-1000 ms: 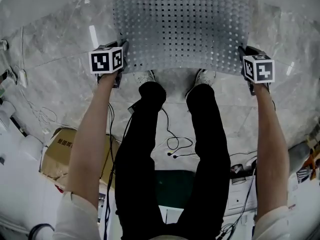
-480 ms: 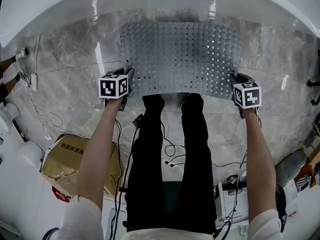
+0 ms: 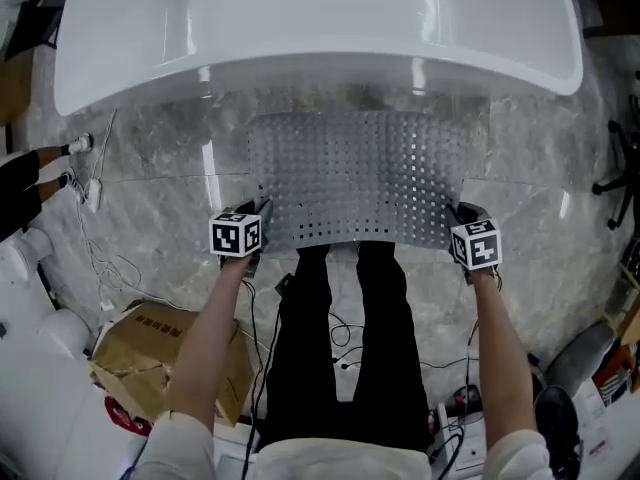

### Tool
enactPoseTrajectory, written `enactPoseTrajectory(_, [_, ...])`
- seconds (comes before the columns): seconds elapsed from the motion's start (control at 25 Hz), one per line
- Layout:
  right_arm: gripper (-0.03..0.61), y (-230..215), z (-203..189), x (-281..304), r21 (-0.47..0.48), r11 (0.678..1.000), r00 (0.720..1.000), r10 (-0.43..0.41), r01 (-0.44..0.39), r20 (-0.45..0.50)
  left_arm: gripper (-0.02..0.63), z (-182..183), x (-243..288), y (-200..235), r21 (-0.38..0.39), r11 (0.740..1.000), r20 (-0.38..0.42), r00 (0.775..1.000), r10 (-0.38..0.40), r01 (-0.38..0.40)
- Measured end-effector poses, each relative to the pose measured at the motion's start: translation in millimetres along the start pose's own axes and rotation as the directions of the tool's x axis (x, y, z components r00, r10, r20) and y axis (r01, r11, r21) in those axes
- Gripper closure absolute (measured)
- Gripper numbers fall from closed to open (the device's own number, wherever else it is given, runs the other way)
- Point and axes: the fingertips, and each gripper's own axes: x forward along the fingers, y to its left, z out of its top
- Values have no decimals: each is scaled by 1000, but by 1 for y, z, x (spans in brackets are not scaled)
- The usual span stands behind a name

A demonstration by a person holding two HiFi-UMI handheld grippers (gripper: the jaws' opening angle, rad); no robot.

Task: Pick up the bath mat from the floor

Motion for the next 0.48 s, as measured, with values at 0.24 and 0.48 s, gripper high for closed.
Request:
enactPoseTrajectory(0.24, [537, 6, 15, -64, -13, 1000, 999, -1, 1, 48, 531, 22, -61, -20, 36, 999, 34, 999, -15, 13])
enactPoseTrajectory(0.48, [537, 5, 40, -136, -41, 999, 991, -18, 23, 130, 531, 55, -134, -25, 89, 996, 90, 996, -26, 18])
